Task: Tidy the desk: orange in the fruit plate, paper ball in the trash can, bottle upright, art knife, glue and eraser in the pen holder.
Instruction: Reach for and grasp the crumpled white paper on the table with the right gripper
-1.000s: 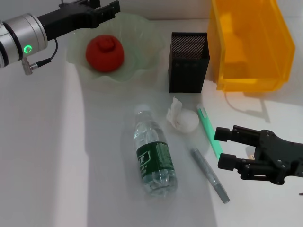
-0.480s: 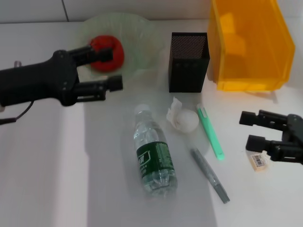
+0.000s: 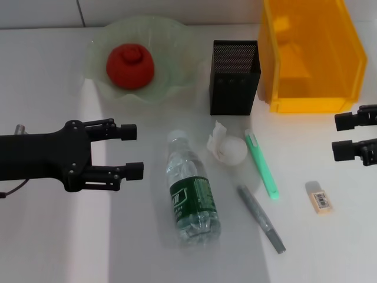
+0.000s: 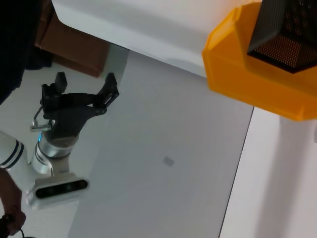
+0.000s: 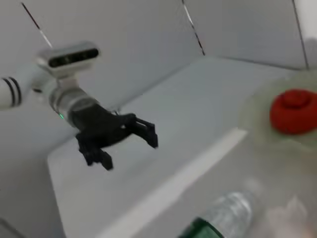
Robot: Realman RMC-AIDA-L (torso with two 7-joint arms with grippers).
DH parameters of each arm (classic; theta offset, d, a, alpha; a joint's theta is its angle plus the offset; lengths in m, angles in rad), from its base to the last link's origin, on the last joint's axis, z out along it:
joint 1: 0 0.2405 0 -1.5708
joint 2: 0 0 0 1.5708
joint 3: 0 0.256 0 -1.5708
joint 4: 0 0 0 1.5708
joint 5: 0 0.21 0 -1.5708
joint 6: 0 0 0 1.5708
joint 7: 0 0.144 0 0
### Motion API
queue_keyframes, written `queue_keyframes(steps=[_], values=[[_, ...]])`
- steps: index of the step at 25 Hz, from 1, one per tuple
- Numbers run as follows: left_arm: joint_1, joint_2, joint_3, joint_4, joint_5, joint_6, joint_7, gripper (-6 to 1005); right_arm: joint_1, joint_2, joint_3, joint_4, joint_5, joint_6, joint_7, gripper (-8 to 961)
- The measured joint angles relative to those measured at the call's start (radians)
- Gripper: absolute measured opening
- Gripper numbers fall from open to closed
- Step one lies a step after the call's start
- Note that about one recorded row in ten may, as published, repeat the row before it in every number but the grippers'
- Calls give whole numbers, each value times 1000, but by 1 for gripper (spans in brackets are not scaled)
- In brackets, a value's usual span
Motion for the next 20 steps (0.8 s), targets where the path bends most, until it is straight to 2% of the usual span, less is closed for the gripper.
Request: queue_keyframes(steps=[1, 2, 3, 6, 7, 10, 12, 20], values=[[1, 0, 0, -1, 0, -1, 0, 842, 10, 0, -38, -78, -35, 0, 58, 773], [1, 0, 1, -4, 0, -3, 1, 842, 36, 1, -111, -212, -130, 3, 155, 773], [1, 0, 1, -4, 0, -3, 1, 842, 36, 1, -111, -212, -130, 3, 155, 772], [1, -1, 1, -5, 4, -12, 1, 842, 76, 2, -230, -318, -282, 27, 263, 771], [-1, -3, -2, -6, 14, -17, 1, 842, 106, 7, -321, -335, -384, 59, 306, 771], [-6, -5, -4, -6, 24, -23, 1, 842, 131, 14, -382, -314, -453, 92, 318, 770], [-8, -7, -2, -6, 26, -31, -1, 841, 166, 19, -459, -238, -512, 150, 329, 770], [-10, -9, -1, -7, 26, -46, -7, 841, 224, 19, -566, -78, -522, 309, 345, 767]])
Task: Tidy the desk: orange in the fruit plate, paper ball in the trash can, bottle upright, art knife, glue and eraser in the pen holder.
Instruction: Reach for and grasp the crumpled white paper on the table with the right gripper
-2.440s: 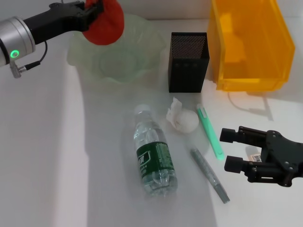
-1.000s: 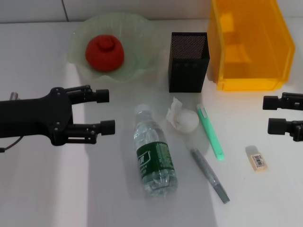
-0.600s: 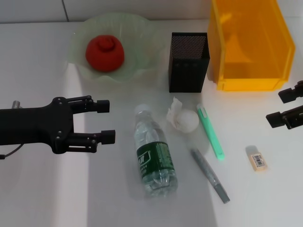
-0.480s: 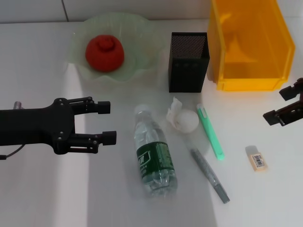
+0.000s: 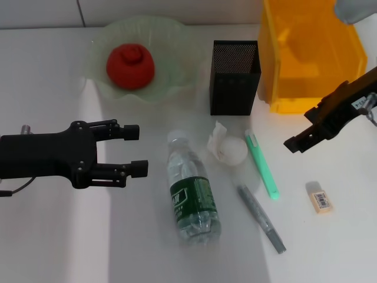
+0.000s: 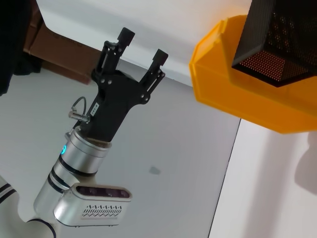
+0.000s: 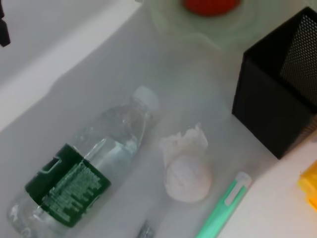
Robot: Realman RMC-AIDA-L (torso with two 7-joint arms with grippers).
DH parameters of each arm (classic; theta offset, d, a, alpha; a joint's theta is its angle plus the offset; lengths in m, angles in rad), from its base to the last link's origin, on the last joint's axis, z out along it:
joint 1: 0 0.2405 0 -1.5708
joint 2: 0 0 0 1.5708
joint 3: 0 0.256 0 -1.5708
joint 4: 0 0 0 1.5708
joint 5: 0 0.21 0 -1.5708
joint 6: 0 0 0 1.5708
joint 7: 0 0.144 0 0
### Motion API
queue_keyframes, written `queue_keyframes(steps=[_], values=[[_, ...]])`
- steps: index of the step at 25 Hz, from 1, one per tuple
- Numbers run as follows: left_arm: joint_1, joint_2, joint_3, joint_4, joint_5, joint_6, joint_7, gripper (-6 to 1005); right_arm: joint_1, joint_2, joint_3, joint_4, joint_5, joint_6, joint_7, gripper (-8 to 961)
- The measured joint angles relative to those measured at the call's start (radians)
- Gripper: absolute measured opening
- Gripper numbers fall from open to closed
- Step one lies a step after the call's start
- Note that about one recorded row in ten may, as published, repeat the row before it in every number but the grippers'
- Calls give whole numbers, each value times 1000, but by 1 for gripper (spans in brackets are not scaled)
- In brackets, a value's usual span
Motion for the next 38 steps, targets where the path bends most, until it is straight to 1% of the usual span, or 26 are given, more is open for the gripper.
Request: queue_keyframes(steps=[1, 2, 3, 5, 6, 7, 8, 11, 12, 14, 17, 22, 28, 33, 38], values=[[0, 0, 0, -1, 0, -3, 0, 841, 6, 1, -15, 16, 2, 16, 1, 767], [0, 0, 0, -1, 0, -3, 0, 841, 20, 2, -55, 52, 5, 51, 4, 766], [0, 0, 1, -10, 0, -5, 0, 841, 20, 2, -55, 52, 5, 51, 4, 766], [0, 0, 1, -10, 0, -5, 0, 841, 34, 3, -90, 83, 6, 86, 13, 765], [0, 0, 1, -10, 0, -5, 0, 841, 40, 3, -108, 99, 6, 107, 19, 765], [0, -1, 2, -26, 1, -9, 6, 841, 50, 4, -144, 131, 7, 158, 37, 765], [0, -2, 2, -27, 1, -10, 7, 841, 50, 4, -144, 131, 7, 158, 37, 764], [0, -3, 2, -27, 2, -12, 8, 841, 65, 6, -201, 178, 8, 225, 55, 763], [0, -5, 2, -28, 6, -16, 8, 841, 81, 6, -230, 221, 19, 260, 60, 763], [0, -5, 2, -28, 11, -16, 8, 841, 90, 6, -240, 245, 28, 275, 60, 762], [-2, -7, 2, -28, 22, -16, 7, 841, 122, 6, -270, 334, 65, 344, 60, 761], [-6, -10, 2, -28, 36, -17, 8, 841, 184, 6, -312, 473, 72, 434, 65, 760], [-8, -11, 0, -27, 39, -20, 8, 841, 204, 8, -332, 513, 73, 463, 68, 758], [-8, -12, 1, -27, 39, -28, 8, 841, 206, 10, -336, 521, 74, 465, 68, 756], [-12, -14, 2, -27, 38, -29, 8, 841, 221, 10, -336, 558, 75, 466, 68, 754]])
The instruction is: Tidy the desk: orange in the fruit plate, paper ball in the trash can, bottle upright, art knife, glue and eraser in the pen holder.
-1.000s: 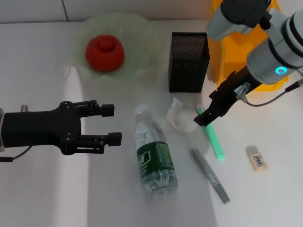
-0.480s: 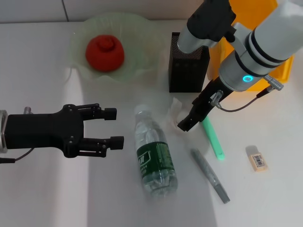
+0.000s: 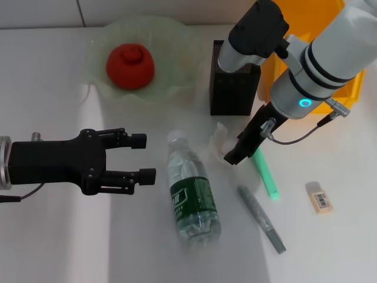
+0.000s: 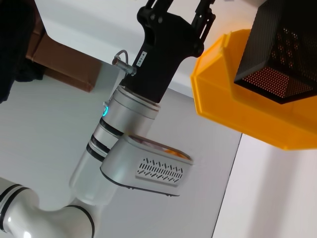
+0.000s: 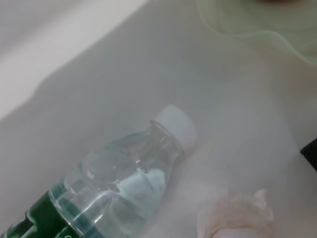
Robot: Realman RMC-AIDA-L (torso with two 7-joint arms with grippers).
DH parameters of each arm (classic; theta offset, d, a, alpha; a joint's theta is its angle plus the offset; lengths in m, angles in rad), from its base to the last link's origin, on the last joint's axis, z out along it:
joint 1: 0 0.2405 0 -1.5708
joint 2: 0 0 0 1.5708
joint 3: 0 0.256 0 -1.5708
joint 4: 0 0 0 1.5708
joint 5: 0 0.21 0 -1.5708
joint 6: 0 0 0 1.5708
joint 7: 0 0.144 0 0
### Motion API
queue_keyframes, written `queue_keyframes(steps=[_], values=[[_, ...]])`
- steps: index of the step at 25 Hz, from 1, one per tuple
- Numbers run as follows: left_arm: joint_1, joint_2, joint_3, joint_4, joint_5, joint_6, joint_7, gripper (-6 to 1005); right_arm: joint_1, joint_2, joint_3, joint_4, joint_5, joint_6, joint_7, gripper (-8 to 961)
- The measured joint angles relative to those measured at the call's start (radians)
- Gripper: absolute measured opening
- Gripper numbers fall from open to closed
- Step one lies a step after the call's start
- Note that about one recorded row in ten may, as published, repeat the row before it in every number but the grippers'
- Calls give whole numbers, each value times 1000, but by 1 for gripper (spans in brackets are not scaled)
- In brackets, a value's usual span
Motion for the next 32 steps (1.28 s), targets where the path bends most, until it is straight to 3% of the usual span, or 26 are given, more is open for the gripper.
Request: queue_keyframes(steps=[1, 6, 13, 22, 29, 32], values=[[0, 0, 0, 0, 0, 0, 0, 840, 2, 0, 0, 5, 0, 1, 0, 754], [-1, 0, 0, 0, 0, 0, -1, 840, 1, 0, 0, -1, 0, 0, 0, 531], [-3, 1, -3, 0, 0, -2, -4, 840, -24, -2, 11, -73, 0, -60, 9, 461], [-3, 2, -8, 0, 0, -2, 0, 840, -182, -8, 33, -518, -11, -262, 73, 456], [-5, 2, -8, 0, 0, -2, 2, 840, -314, -5, 177, -909, -12, -405, 91, 455], [-5, 2, -8, 0, 0, -2, 2, 840, -344, -5, 237, -985, -12, -418, 92, 455]])
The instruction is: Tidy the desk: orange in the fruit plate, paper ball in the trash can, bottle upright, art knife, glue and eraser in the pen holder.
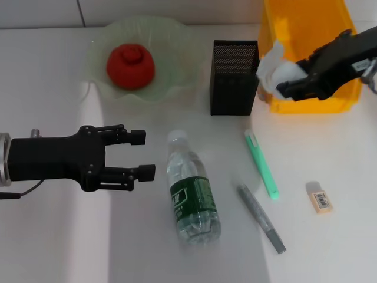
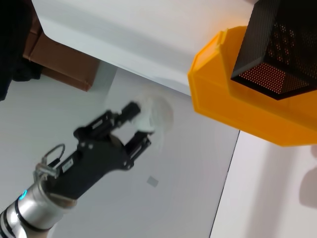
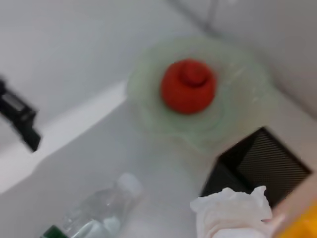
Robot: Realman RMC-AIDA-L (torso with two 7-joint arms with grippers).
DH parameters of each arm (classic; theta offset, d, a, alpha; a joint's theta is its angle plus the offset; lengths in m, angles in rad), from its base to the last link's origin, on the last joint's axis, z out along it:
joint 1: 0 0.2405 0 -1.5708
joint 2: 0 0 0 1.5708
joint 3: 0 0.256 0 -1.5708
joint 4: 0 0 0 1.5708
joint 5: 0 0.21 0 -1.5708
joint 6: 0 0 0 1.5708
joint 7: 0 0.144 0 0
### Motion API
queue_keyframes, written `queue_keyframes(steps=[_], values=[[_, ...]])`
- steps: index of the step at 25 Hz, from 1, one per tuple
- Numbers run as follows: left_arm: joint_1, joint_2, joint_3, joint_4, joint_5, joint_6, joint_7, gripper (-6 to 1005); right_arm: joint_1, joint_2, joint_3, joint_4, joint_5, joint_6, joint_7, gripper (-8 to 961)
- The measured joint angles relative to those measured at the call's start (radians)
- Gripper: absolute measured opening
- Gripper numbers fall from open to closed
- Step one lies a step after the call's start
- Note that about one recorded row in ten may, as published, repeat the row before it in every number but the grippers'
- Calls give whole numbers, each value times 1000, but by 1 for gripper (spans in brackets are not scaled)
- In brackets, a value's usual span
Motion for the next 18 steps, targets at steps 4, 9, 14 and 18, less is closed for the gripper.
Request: queue_keyframes(steps=[4, 9, 14, 18], values=[[-1, 0, 1, 0, 0, -7, 0, 840, -35, 0, 143, -66, 0, 12, 1, 455], [-7, -1, 4, 0, 0, -11, 0, 840, -55, -3, 262, 11, -1, 136, 1, 475], [-9, -2, 7, 0, 0, -12, -6, 840, -43, -8, 307, 184, -12, 287, -5, 496], [-10, -2, 6, 0, 0, -12, -9, 839, -18, -10, 311, 308, -29, 386, -30, 512]])
